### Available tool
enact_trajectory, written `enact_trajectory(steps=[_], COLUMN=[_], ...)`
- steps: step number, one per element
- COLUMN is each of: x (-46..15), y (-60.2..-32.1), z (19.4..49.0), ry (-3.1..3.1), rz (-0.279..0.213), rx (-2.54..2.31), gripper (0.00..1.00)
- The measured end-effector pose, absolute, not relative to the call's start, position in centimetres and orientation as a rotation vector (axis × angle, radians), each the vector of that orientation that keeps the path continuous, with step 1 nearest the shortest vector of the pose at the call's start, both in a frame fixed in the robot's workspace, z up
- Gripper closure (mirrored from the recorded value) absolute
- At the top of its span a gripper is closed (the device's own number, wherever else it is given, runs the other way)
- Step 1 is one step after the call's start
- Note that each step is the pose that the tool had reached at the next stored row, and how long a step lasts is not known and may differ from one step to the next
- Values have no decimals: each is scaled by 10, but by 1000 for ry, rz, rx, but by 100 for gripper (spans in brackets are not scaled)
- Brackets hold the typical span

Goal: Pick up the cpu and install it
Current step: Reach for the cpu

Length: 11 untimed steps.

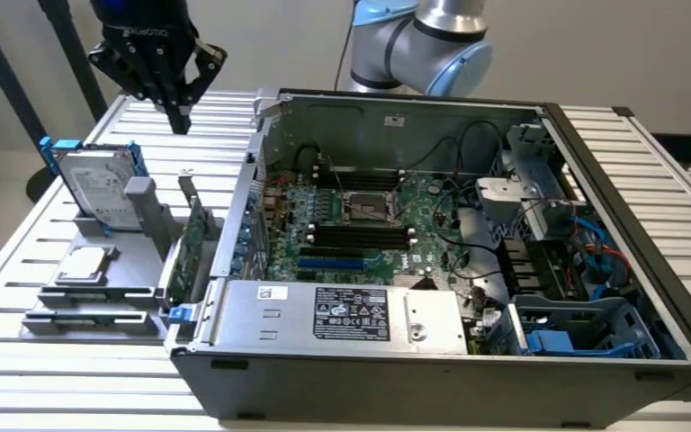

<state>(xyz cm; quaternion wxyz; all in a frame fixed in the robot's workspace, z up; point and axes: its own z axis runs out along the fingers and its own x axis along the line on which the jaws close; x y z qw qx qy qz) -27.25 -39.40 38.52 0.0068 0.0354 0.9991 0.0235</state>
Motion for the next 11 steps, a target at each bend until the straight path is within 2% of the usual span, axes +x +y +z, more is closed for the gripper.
enact_trajectory(steps=[11], x=[-322], y=[-391], z=[382], ry=[3133], rz=[70], rx=[111], gripper=[89])
